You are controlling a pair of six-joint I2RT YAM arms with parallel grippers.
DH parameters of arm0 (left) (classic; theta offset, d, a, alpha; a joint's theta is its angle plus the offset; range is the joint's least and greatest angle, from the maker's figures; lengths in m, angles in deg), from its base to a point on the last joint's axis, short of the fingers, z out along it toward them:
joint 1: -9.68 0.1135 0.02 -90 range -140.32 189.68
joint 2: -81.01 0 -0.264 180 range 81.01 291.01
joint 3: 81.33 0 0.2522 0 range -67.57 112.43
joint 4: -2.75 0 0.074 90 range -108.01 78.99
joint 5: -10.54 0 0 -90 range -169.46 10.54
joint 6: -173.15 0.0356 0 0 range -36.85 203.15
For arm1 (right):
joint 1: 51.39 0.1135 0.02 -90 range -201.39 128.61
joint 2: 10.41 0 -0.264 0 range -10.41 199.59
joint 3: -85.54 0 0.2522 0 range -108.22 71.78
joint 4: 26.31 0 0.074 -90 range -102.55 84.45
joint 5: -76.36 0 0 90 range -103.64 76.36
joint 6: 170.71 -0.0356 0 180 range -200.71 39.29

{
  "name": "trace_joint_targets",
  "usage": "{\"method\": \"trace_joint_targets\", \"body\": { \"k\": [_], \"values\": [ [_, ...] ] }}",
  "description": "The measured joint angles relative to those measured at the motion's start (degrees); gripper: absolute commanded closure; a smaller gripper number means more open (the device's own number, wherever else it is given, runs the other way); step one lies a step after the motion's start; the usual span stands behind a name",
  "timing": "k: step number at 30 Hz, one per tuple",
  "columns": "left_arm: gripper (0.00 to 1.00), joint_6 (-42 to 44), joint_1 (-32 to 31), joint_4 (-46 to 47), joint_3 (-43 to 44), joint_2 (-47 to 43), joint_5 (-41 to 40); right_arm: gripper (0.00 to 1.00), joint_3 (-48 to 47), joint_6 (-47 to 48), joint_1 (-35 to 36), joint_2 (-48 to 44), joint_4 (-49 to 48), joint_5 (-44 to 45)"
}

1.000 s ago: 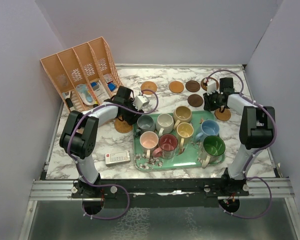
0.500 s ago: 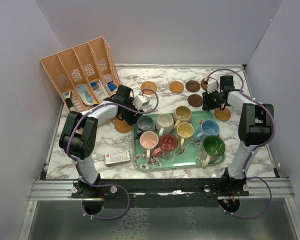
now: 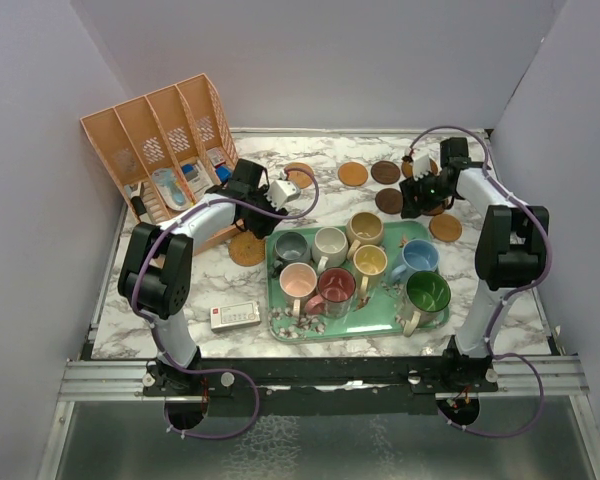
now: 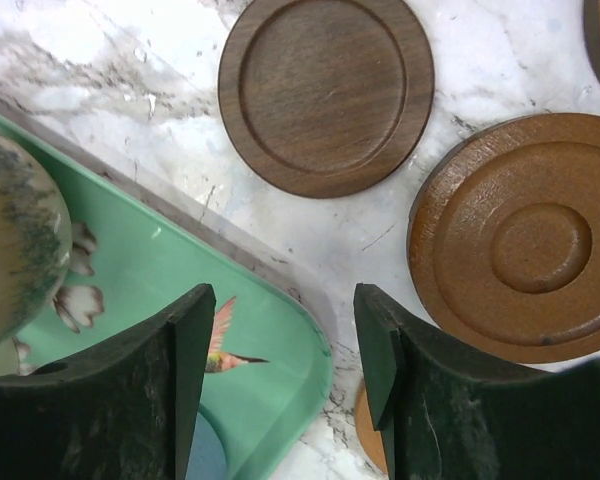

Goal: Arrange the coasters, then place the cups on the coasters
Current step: Move the tray to the center of the board.

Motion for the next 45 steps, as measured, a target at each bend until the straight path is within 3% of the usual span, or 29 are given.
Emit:
{"method": "trace_joint_targets", "body": {
  "k": [9, 20, 32, 39, 45],
  "values": [
    [0.51, 0.2, 0.0, -1.5, 0.0, 0.8, 1.8, 0.43, -5.9, 9.7, 0.0, 7.3, 8.0, -0.8],
    [0.6, -0.1, 0.0, -3.5, 0.5, 3.8, 5.2, 0.74, -7.5, 17.0, -0.1, 10.2, 12.4, -4.9],
    [0.78, -0.1, 0.5, -6.2, 2.0, 6.2, 7.9, 0.98, 2.4, 21.7, -0.6, 4.5, 2.7, -6.4],
    [0.88, -0.5, 0.8, -6.3, 2.2, 6.4, 8.6, 0.99, 7.0, 21.9, -0.6, 1.6, -2.5, -6.3],
    [0.95, -0.9, 0.8, -6.9, 2.1, 6.4, 9.6, 0.99, 10.6, 21.6, -1.0, -1.2, -1.4, -5.9]
  ]
}}
